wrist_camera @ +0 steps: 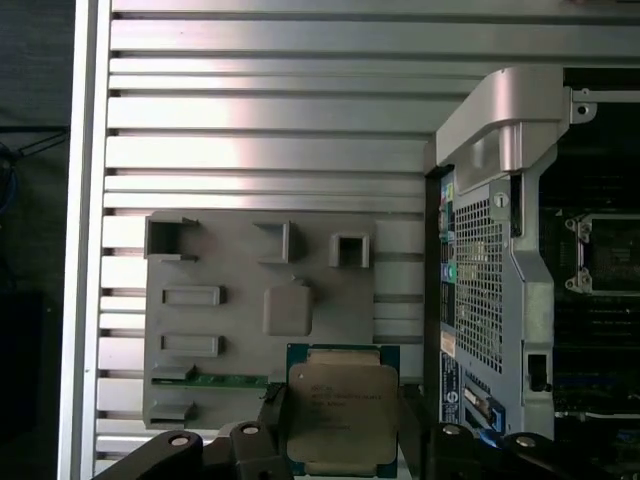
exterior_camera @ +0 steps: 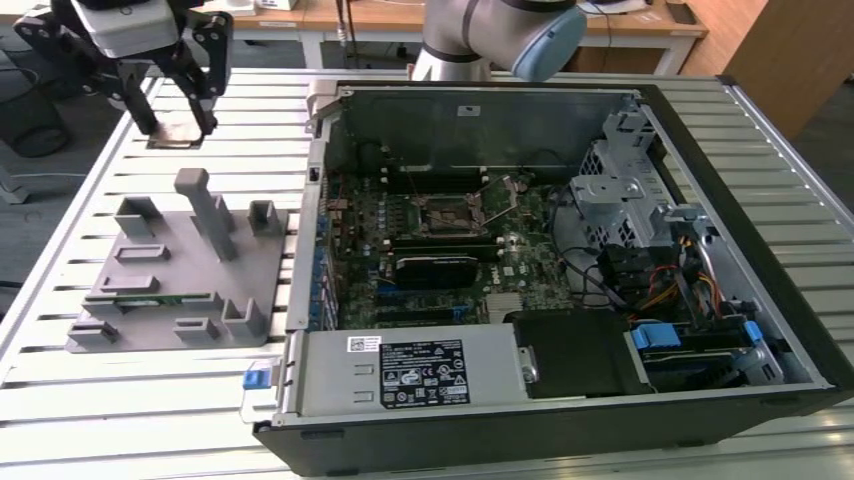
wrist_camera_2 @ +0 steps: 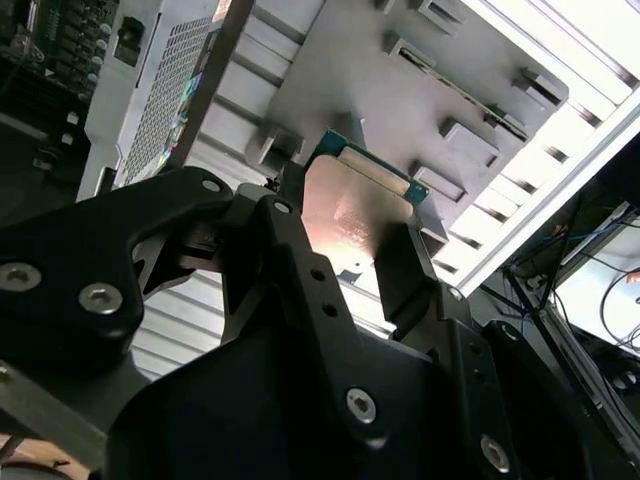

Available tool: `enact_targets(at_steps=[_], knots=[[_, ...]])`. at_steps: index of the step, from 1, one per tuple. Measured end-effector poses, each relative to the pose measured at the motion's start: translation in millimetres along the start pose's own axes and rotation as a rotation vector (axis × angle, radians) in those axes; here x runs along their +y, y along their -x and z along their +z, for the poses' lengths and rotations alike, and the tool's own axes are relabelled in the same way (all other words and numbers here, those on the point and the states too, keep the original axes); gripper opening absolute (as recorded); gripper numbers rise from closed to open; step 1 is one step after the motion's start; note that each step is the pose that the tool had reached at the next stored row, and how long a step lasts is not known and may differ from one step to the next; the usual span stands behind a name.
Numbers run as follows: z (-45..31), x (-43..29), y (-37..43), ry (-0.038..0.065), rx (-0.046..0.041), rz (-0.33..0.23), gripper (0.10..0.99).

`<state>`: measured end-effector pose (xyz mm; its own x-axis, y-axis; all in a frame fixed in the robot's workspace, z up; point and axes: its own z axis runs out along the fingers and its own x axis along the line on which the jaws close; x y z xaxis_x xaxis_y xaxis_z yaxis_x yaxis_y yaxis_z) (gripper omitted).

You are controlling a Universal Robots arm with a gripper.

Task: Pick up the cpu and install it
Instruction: 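Pick up the cpu and move it towards the insertion slot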

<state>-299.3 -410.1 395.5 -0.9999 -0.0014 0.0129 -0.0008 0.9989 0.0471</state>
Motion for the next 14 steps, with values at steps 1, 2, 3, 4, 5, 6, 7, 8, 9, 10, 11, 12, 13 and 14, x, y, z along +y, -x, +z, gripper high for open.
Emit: enact_targets(at_steps=[1,2,3,4,5,6,7,8,9,10,11,12,13,14], knots=[[0.1,0.0,3.4,0.0,0.0,0.0,0.529],[0.2,0.0,6.9,0.0,0.0,0.0,0.529],[0.3,0.0,10.2,0.0,0.0,0.0,0.529],[0.3,0.0,12.9,0.0,0.0001,0.0,0.529],[0.3,0.0,15.9,0.0,0.0001,0.0,0.529],[0.3,0.0,18.6,0.0,0.0002,0.0,0.529],[0.4,0.0,21.2,0.0,0.0001,0.0,0.529],[0.5,0.0,23.7,0.0,0.0,0.0,0.529],[0.5,-0.1,26.0,0.0,0.0,0.0,0.529],[0.5,-0.1,28.2,0.0,0.0001,0.0,0.529],[0.6,-0.1,30.6,0.0,0.0,0.0,0.529],[0.6,-0.1,32.8,0.0,0.0,0.0,0.529],[0.6,-0.1,35.2,0.0,0.0001,0.0,0.529],[0.5,-0.1,38.1,0.0,0.0002,0.0,0.529]])
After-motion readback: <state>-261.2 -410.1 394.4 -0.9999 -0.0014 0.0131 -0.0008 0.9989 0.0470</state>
